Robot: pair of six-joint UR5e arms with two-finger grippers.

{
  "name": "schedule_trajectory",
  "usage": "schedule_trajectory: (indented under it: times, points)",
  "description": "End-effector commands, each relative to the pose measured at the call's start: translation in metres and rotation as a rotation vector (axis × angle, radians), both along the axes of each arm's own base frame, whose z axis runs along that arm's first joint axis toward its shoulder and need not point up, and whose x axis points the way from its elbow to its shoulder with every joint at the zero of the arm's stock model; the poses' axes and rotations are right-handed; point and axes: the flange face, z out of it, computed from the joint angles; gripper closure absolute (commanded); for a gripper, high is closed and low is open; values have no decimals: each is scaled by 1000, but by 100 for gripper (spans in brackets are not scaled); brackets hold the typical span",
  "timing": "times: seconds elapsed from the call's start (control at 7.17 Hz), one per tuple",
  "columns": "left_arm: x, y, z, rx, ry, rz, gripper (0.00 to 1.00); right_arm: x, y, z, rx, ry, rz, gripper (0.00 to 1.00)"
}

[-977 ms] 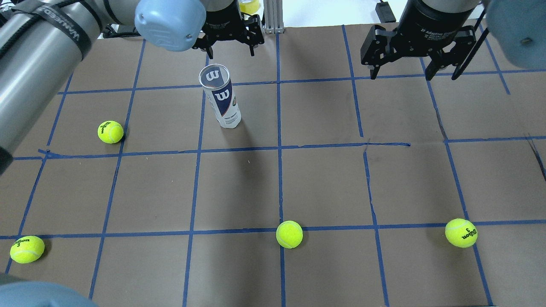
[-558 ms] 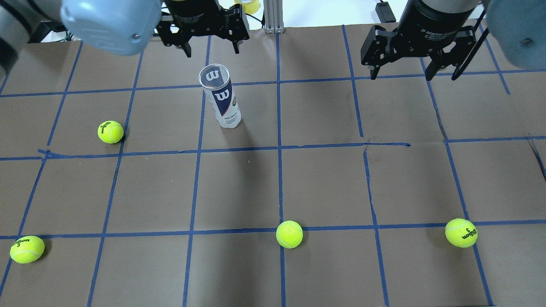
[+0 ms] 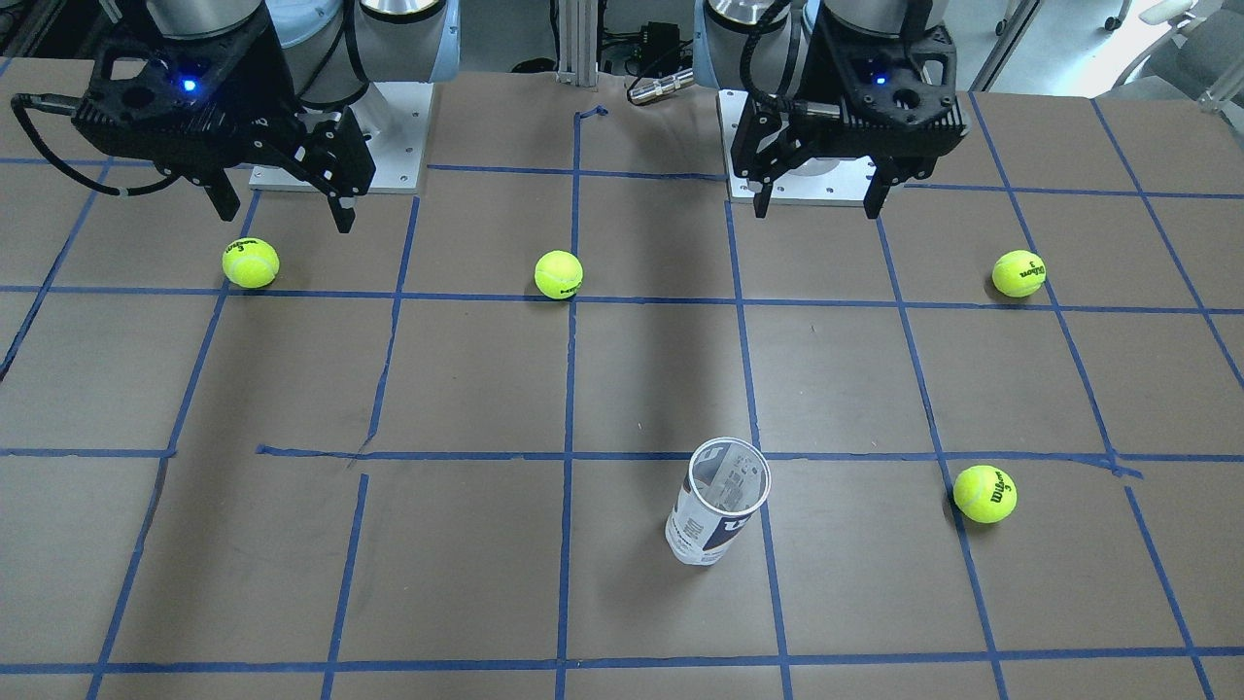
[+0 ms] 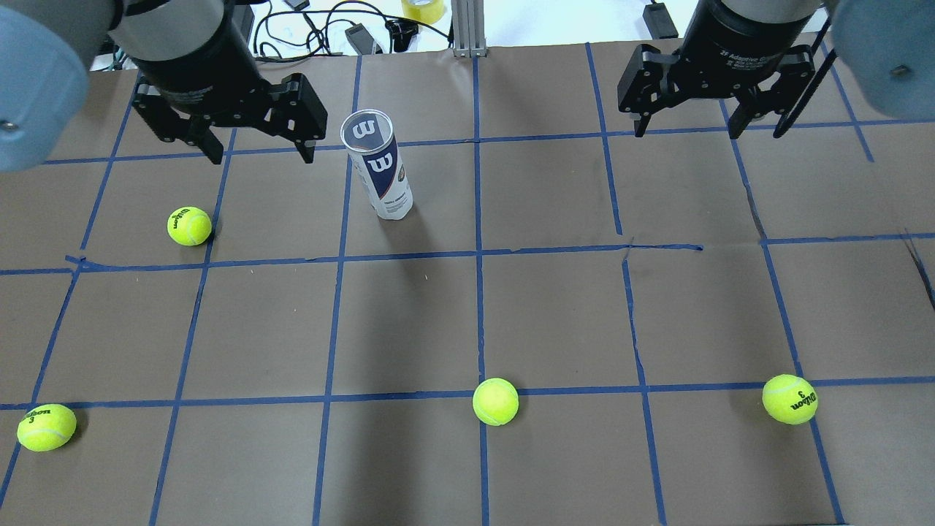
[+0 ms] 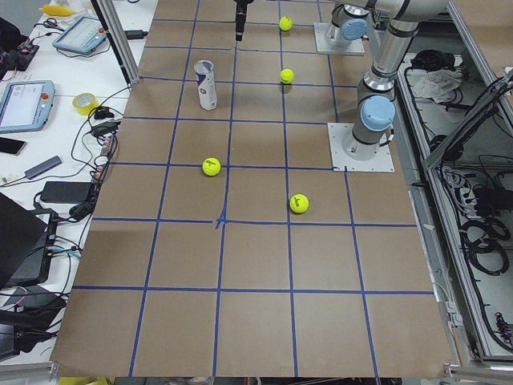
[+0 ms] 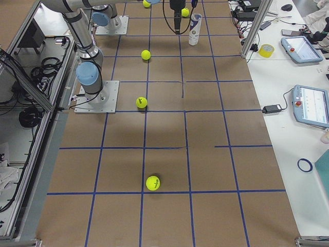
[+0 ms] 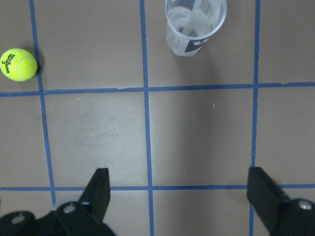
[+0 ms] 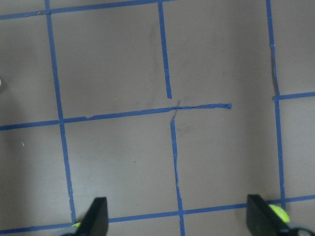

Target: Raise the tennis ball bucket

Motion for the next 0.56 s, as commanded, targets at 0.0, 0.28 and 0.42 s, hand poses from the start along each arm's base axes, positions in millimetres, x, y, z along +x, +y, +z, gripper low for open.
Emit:
schedule_trajectory:
  times: [0.0,0.28,0.42]
  points:
    - [11,5,-5,8,2,11,0,0,0,0,2,-1,2,0]
    - [11,5,-6,3,2,10,0,1,0,0,2,-5,1,0]
    - [11,4,-5,2,4,10,0,1,0,0,2,-8,2,0]
